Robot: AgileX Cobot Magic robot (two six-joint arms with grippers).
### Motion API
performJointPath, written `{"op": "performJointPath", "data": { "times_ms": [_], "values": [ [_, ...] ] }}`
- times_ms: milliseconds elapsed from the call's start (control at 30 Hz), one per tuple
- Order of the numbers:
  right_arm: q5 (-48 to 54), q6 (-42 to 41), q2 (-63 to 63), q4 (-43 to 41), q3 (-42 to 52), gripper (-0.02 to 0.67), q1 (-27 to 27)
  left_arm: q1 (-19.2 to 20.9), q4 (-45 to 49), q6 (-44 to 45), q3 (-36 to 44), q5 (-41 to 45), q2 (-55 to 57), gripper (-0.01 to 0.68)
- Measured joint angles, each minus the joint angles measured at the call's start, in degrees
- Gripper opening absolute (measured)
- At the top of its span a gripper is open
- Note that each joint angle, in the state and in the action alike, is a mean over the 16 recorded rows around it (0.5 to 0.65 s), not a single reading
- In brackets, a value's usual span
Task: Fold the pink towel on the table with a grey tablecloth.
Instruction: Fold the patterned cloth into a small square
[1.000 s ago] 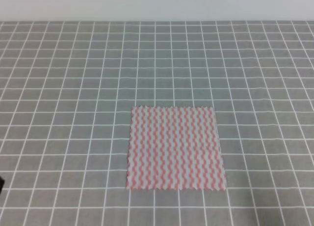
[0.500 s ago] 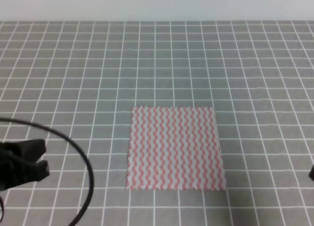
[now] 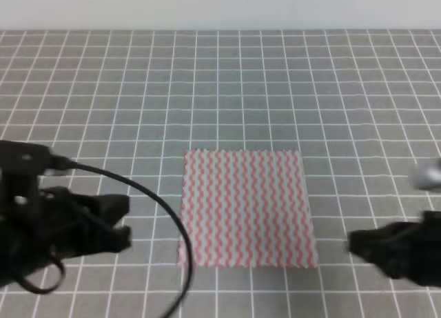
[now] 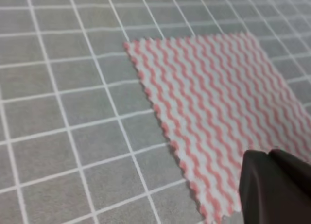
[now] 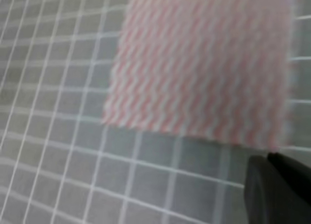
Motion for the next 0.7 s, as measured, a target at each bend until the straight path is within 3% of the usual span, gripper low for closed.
{"op": "performJointPath", "data": {
  "times_ms": [333,500,700],
  "values": [
    [-5.6,-0.5,14.5,-0.6,-7.6,-0.015,11.0,-6.1,-3.4,3.8,-3.7,-3.1,8.2,-0.003],
    [-5.3,-0.2,18.6,-2.3,-10.0,-0.007,11.2,-6.4,-3.7,5.0,-6.5,-0.6,11.9,-0.004],
    [-3.8,1.7,20.6,-4.5,-11.1,0.071,8.7,-6.4,-4.1,6.5,-8.7,2.7,14.5,-0.004]
  ]
}}
